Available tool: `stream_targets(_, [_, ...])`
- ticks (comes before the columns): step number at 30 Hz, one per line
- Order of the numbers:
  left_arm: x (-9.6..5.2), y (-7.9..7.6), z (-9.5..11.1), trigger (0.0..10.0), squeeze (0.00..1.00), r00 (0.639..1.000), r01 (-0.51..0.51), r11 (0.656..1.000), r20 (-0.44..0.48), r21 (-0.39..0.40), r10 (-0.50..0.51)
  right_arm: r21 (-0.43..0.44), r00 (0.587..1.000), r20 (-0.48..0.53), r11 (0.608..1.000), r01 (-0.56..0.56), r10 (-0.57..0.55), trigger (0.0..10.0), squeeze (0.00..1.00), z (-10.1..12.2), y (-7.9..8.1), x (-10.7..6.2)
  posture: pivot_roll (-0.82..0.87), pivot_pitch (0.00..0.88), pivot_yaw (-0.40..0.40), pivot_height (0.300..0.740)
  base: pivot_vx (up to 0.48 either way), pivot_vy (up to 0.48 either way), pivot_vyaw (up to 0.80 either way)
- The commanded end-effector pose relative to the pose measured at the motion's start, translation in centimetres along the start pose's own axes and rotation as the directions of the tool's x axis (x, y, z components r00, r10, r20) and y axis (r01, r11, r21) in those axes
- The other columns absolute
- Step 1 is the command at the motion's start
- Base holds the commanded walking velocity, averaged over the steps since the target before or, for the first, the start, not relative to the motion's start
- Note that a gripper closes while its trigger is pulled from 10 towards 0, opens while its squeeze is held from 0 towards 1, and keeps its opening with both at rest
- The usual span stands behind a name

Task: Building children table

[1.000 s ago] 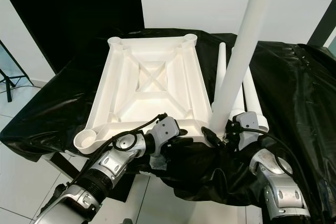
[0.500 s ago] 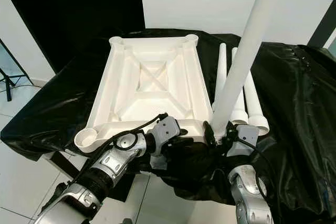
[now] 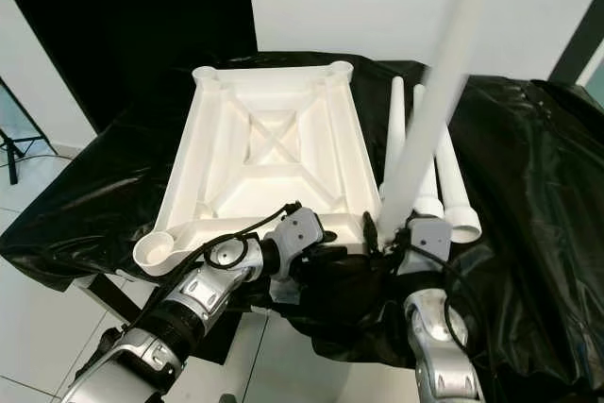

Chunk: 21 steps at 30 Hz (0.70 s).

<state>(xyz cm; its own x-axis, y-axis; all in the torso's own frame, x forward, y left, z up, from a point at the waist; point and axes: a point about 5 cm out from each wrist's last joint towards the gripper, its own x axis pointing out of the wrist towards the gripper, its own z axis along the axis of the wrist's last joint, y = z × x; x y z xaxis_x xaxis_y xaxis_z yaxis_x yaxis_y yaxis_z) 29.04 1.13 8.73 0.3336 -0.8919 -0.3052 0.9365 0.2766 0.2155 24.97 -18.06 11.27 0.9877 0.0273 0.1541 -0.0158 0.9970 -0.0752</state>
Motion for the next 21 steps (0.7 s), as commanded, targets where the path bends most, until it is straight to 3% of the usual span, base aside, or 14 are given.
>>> stream_targets(1, [-0.1,-1.8,-2.7,10.0,0.00,0.991,0.079,0.995,-0.107,-0.056,-0.085,0.007,0.999,-0.012,0.999,-0.034,0.034,10.0,1.00,-0.1,-0.3,-0.1,0.19,0.000,-0.003,0.740,0.000,0.000,0.00])
stream_targets(2, [-0.1,-1.8,-2.7,10.0,0.00,0.991,0.081,0.995,-0.107,-0.055,-0.086,0.024,0.997,-0.025,0.997,-0.079,0.080,10.0,1.00,-0.1,-0.3,-0.1,0.19,0.000,-0.003,0.740,0.000,0.000,0.00])
stream_targets(3, [-0.1,-1.8,-2.7,10.0,0.00,0.990,0.082,0.995,-0.107,-0.055,-0.088,0.045,0.989,-0.038,0.988,-0.145,0.146,10.0,0.35,-0.2,-0.1,-0.1,0.19,0.000,0.001,0.740,0.000,0.000,0.00])
stream_targets(4, [-0.1,-1.8,-2.7,10.0,0.00,0.990,0.082,0.995,-0.107,-0.055,-0.088,0.045,0.989,-0.038,0.988,-0.145,0.146,10.0,0.35,-0.2,-0.1,-0.1,0.19,0.000,0.001,0.740,0.000,0.000,0.00])
stream_targets(5, [-0.1,-1.8,-2.7,10.0,0.00,0.990,0.085,0.995,-0.106,-0.054,-0.090,0.059,0.975,-0.039,0.975,-0.215,0.218,10.0,0.00,-0.2,0.2,-0.3,0.19,0.000,0.001,0.740,0.000,0.000,0.00])
stream_targets(6, [-0.1,-1.9,-2.7,10.0,0.00,0.990,0.088,0.995,-0.107,-0.054,-0.093,0.071,0.958,-0.049,0.958,-0.279,0.283,10.0,0.00,-0.2,0.2,-0.4,0.18,0.000,0.003,0.740,0.000,0.000,0.00])
stream_targets(10, [-0.1,-1.9,-2.7,10.0,0.00,0.990,0.093,0.994,-0.106,-0.053,-0.098,0.075,0.925,-0.077,0.927,-0.367,0.372,10.0,0.00,-0.2,-0.4,-0.3,0.18,0.000,0.004,0.740,0.000,0.000,0.00])
stream_targets(11, [0.0,-2.0,-2.6,10.0,0.00,0.989,0.096,0.994,-0.104,-0.052,-0.101,0.079,0.889,-0.102,0.895,-0.439,0.446,2.4,0.00,-0.1,-1.1,0.0,0.18,0.000,0.003,0.740,0.000,0.000,0.00])
stream_targets(14, [0.0,-2.0,-2.5,10.0,0.00,0.989,0.097,0.994,-0.104,-0.051,-0.102,0.081,0.881,-0.106,0.887,-0.455,0.461,2.4,0.00,0.0,-1.2,0.0,0.18,0.000,0.003,0.740,0.000,0.000,0.00])
stream_targets(15, [0.1,-2.0,-2.5,10.0,0.00,0.990,0.097,0.994,-0.103,-0.052,-0.102,0.073,0.868,-0.099,0.873,-0.481,0.487,0.0,0.00,0.3,-1.4,0.2,0.18,0.000,0.002,0.740,0.000,0.000,0.00])
stream_targets(18, [0.0,-2.0,-2.5,10.0,0.00,0.990,0.092,0.994,-0.102,-0.056,-0.097,0.072,0.803,-0.130,0.813,-0.577,0.582,0.0,0.00,0.7,-1.7,0.6,0.19,0.000,-0.003,0.740,0.000,0.000,0.00])
stream_targets(21, [-0.1,-2.0,-2.6,10.0,0.00,0.990,0.091,0.994,-0.102,-0.057,-0.096,0.075,0.787,-0.142,0.800,-0.596,0.600,0.0,0.00,0.6,-1.7,0.6,0.19,0.000,-0.003,0.740,0.000,0.000,0.00])
